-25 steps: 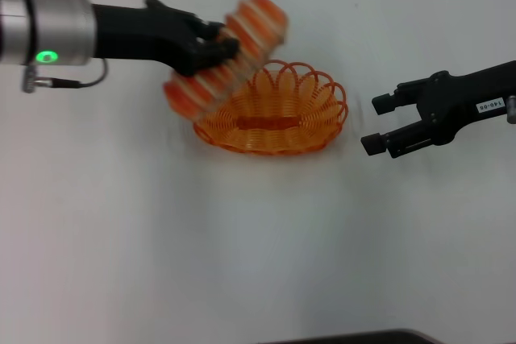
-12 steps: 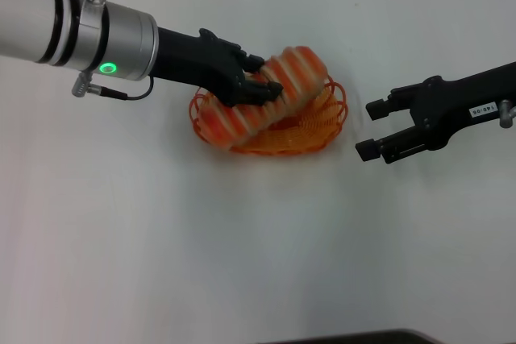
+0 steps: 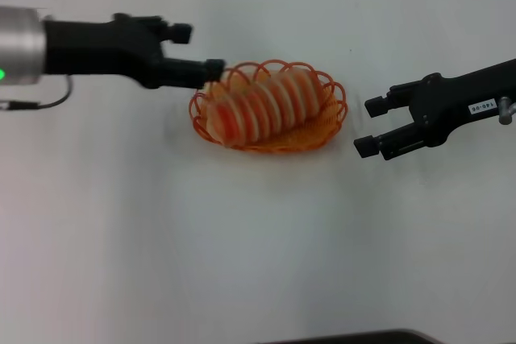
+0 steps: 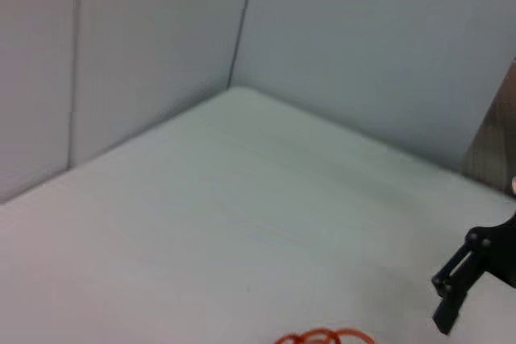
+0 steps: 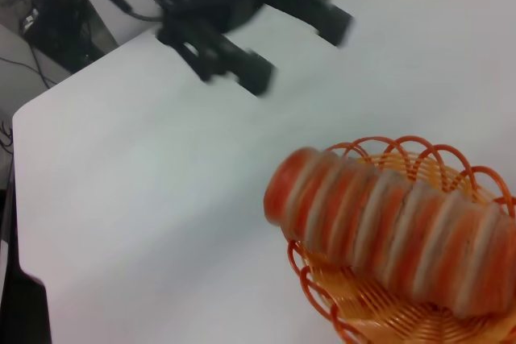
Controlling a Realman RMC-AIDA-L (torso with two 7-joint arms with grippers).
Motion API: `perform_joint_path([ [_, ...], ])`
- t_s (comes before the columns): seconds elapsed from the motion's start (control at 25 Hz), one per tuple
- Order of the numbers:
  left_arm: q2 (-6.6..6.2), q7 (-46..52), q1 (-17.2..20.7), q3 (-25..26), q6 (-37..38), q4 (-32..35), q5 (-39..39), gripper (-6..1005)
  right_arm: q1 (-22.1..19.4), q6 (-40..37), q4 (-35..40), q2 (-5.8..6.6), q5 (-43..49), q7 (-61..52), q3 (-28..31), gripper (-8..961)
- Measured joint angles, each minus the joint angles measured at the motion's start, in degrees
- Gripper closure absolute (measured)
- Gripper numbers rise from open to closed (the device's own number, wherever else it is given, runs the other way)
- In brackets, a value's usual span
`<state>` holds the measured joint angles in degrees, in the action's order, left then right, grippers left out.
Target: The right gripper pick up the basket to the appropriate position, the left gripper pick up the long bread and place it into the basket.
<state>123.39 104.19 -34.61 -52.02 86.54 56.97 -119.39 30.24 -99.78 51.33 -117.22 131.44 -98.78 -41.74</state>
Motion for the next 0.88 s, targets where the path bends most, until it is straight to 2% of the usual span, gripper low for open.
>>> perform_joint_path([
  [0.08,-1.33,-0.77,2.30,3.67,4.84,0.12,0.47,127,0.07,0.09,0.12,-0.01,-0.16,-0.20,0.10,37],
  [0.2,-4.10,-2.19,6.18,8.74,10.55,-1.75,0.72,107,0.07,0.15,0.49,-0.10,-0.19,-0.30,0.24,37],
  [0.4,-6.57,-4.70,11.02,16.74,13.79,-4.81,1.31,107,0.43,0.36,0.26,-0.17,-0.28,-0.38,1.24,37],
  [0.52,-7.15,-5.29,12.10,17.69,14.19,-5.96,1.25,107,0.77,0.42,0.17,-0.19,-0.28,-0.39,1.22,37],
  [0.88,-7.15,-5.41,11.94,16.49,14.53,-6.48,0.81,107,1.71,0.42,0.08,-0.20,-0.32,-0.43,1.40,37],
])
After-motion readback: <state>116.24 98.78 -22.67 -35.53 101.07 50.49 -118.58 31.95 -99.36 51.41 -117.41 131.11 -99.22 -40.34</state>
